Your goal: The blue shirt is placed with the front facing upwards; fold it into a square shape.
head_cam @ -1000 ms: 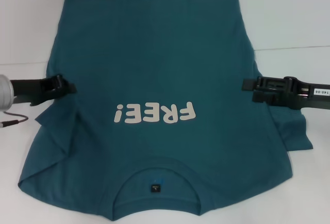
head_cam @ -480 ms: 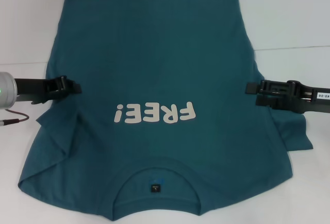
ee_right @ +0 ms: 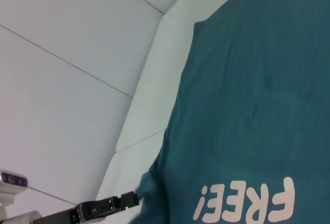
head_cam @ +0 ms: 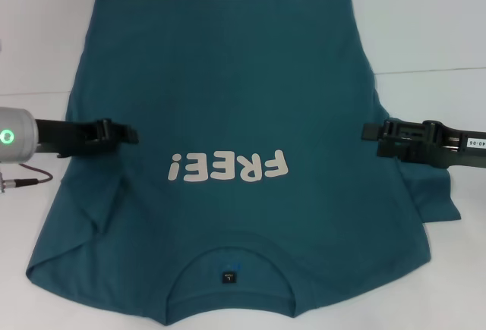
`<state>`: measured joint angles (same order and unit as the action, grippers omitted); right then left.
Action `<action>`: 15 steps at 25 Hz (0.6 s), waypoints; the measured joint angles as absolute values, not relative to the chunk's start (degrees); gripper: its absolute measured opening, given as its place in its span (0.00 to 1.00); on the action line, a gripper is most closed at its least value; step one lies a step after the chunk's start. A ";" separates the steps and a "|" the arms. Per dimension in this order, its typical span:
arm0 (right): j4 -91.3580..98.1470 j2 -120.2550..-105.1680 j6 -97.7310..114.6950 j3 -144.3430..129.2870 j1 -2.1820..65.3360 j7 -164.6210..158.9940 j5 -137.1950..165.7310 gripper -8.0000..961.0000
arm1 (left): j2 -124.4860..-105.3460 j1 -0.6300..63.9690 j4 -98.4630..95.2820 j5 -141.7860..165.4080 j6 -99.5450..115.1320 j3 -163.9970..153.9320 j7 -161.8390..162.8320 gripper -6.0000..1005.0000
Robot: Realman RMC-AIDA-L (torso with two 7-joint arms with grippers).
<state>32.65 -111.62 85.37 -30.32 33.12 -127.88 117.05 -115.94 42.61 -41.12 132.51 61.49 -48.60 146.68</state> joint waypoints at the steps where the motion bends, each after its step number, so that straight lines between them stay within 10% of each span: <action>1: 32.66 -111.61 85.34 -30.34 33.12 -127.85 117.04 0.81 | -115.89 42.84 -40.95 132.83 61.56 -48.93 146.75 0.43; 15: 32.70 -111.53 85.33 -30.32 33.07 -127.71 116.91 0.81 | -115.44 42.04 -42.20 132.75 63.47 -44.09 149.09 0.45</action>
<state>32.70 -111.53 85.33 -30.32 33.07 -127.71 116.91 -115.44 42.04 -42.20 132.75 63.47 -44.09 149.09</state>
